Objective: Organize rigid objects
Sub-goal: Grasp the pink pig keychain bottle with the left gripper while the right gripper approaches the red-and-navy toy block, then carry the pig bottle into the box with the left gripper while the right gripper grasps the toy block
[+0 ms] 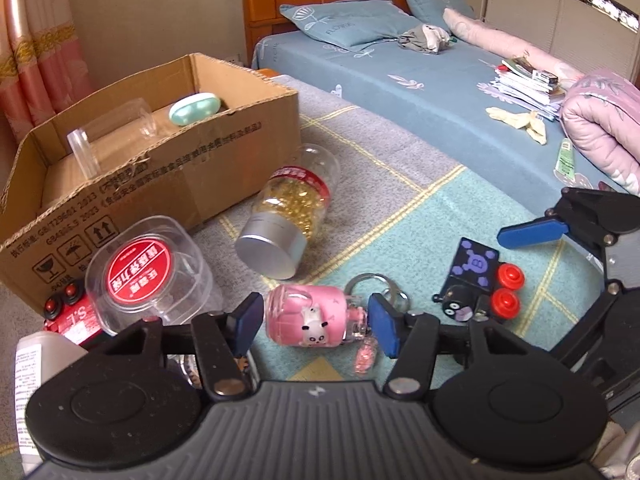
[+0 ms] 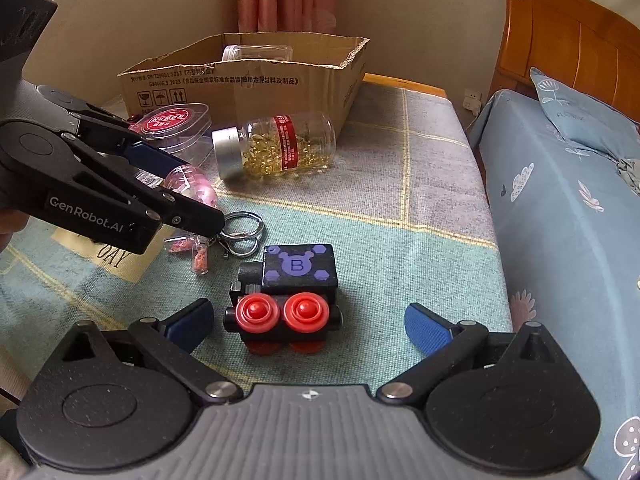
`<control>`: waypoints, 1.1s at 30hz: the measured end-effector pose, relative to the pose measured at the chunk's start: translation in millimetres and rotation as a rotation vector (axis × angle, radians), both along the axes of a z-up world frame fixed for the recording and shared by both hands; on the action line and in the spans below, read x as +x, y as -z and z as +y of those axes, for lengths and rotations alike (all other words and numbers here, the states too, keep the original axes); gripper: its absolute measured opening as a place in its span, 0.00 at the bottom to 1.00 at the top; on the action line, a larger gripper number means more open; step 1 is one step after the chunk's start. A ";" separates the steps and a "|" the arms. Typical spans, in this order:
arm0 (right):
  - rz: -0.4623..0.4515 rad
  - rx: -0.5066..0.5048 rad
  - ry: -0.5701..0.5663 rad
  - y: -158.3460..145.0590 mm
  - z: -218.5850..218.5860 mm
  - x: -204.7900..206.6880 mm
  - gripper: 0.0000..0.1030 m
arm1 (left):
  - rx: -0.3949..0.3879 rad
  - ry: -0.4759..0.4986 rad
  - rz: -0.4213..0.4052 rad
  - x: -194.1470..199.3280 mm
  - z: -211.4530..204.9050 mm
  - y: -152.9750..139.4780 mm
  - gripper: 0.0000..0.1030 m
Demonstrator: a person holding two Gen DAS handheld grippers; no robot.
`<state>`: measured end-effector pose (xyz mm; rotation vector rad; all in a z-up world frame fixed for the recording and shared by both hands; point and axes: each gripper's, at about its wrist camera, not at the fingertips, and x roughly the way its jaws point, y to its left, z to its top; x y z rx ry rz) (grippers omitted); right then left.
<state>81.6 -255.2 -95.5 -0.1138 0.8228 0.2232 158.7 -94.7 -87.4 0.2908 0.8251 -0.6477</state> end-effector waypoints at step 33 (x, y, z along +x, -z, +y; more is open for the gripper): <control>0.045 -0.019 -0.116 -24.6 6.5 13.1 0.56 | 0.004 0.017 0.044 -11.2 10.0 -19.6 0.51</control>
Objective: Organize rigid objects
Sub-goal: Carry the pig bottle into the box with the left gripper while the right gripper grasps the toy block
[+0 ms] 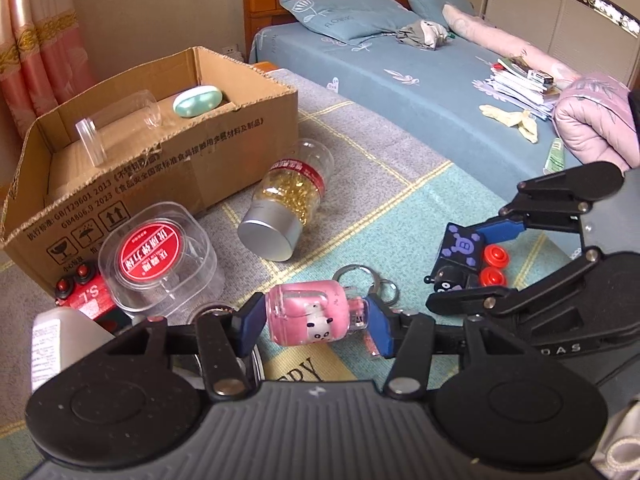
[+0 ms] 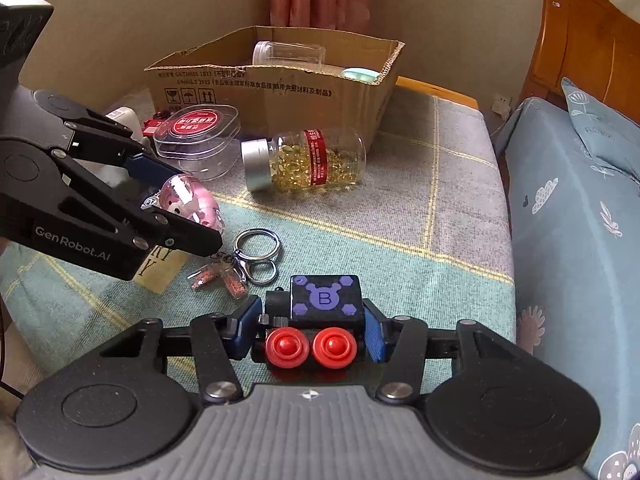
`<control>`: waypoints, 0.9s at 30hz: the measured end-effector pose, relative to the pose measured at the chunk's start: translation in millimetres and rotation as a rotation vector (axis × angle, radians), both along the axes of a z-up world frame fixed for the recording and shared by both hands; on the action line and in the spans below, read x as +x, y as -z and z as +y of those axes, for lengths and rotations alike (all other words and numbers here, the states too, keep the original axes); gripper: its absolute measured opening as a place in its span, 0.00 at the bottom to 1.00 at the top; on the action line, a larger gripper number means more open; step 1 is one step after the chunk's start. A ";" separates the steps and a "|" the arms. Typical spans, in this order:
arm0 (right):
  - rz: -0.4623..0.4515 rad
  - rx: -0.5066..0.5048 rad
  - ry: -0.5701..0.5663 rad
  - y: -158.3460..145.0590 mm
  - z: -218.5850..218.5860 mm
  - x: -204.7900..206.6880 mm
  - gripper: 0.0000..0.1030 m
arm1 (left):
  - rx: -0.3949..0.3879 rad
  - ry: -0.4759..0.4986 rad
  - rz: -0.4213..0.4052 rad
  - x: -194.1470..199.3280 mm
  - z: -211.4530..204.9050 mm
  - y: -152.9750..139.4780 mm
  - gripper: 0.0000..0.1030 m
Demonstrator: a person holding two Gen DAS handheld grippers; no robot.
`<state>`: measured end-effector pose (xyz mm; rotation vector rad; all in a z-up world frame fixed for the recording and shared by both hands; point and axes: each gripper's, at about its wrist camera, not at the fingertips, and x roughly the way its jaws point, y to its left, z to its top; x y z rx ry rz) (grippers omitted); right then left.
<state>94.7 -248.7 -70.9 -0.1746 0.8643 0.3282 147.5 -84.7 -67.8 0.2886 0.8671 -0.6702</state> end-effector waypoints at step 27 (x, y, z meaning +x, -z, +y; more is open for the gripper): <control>-0.110 -0.003 -0.151 -81.8 -4.6 31.6 0.56 | -0.022 0.028 -0.075 18.5 29.6 -113.9 0.51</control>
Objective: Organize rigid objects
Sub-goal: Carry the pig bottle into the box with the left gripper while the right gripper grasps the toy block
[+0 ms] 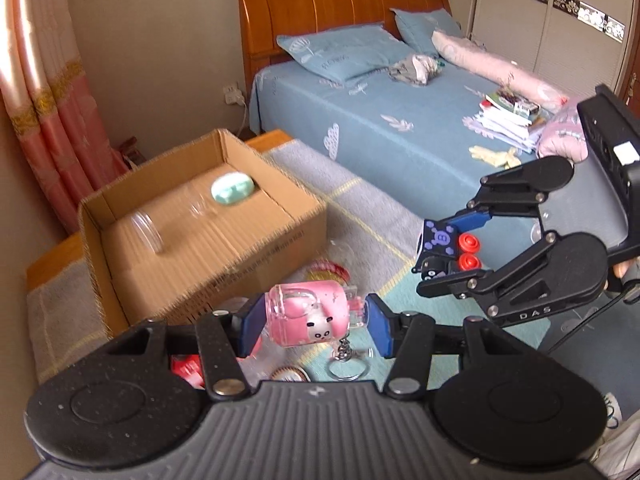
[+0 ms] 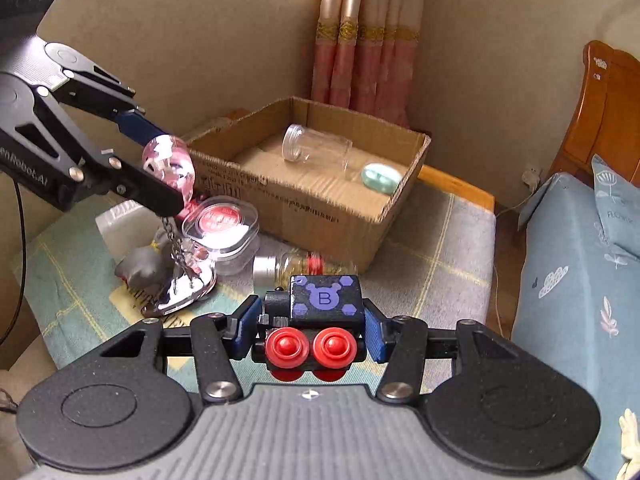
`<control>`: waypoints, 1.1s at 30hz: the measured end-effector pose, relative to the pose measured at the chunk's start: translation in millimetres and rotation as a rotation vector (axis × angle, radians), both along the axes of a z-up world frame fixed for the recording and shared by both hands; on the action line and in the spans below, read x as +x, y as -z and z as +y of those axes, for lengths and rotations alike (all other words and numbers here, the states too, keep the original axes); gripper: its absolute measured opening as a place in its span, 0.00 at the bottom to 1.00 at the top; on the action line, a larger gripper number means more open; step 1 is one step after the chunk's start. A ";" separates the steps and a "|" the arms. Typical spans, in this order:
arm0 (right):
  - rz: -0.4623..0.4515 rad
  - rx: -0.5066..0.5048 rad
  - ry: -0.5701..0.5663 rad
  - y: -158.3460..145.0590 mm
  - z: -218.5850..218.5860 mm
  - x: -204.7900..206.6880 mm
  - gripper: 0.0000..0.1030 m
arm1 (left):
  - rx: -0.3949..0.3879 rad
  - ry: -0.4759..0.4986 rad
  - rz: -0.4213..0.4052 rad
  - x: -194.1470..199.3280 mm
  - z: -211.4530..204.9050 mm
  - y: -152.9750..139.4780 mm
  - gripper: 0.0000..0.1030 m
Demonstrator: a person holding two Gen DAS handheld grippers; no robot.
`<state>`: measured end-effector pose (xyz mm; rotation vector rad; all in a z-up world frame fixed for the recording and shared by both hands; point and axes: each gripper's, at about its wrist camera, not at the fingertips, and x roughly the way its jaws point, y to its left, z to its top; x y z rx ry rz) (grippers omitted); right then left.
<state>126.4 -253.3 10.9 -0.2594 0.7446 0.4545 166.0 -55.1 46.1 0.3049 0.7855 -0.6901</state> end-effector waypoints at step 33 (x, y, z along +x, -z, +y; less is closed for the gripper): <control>-0.103 0.008 -0.025 -55.6 36.9 76.8 0.55 | 0.043 -0.344 -0.126 90.2 60.0 -0.7 0.91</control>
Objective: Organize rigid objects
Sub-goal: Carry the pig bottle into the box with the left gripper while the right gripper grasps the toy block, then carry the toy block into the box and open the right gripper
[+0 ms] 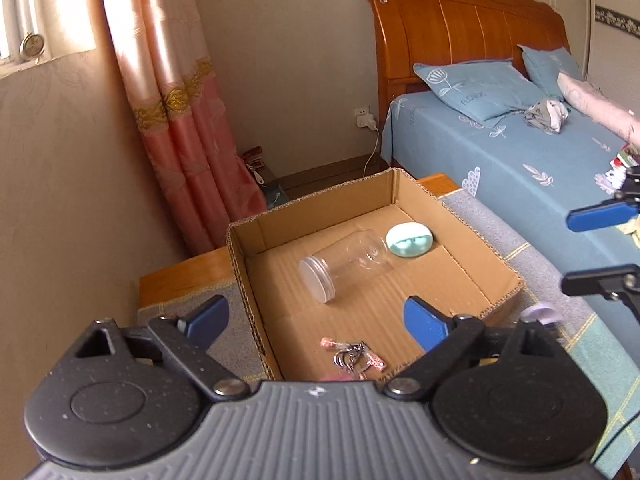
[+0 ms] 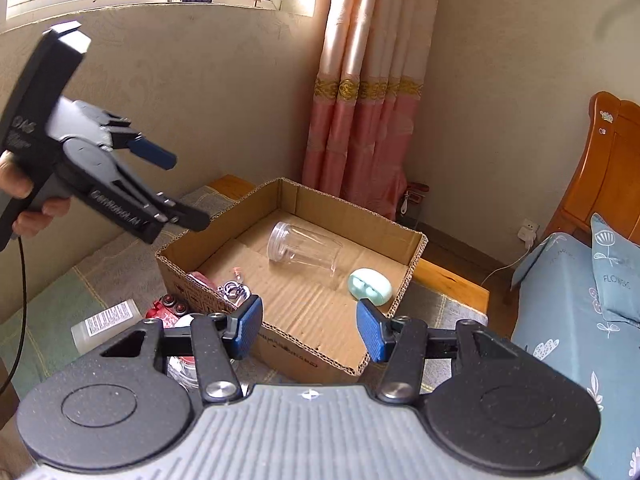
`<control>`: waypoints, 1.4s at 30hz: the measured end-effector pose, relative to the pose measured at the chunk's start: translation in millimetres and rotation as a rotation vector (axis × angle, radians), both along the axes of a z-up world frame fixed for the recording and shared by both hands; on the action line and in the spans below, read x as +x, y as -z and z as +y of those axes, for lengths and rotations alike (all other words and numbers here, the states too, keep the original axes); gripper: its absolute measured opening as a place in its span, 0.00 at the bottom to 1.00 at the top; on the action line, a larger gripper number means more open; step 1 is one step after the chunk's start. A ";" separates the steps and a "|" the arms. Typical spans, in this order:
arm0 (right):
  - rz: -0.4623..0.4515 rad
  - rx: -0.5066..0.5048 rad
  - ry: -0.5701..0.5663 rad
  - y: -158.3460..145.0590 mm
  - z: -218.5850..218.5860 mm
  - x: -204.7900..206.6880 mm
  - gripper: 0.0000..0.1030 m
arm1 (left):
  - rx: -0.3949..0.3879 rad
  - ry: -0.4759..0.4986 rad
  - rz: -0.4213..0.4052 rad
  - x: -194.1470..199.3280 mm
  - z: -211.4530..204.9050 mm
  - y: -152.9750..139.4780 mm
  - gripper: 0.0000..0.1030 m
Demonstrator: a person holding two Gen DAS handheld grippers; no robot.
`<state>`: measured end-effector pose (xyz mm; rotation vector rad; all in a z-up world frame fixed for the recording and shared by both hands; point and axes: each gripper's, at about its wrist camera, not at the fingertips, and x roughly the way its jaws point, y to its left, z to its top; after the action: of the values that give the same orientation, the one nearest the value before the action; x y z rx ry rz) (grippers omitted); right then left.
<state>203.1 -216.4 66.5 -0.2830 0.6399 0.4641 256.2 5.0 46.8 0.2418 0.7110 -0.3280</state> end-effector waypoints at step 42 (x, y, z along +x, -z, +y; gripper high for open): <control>0.242 0.019 0.299 144.7 -29.9 -50.1 0.53 | -0.149 -0.003 0.036 -131.9 4.3 61.2 0.92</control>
<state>153.0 -246.3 -78.2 -0.1097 0.8985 0.2171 124.3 9.3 -14.5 0.0936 0.7188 -0.3816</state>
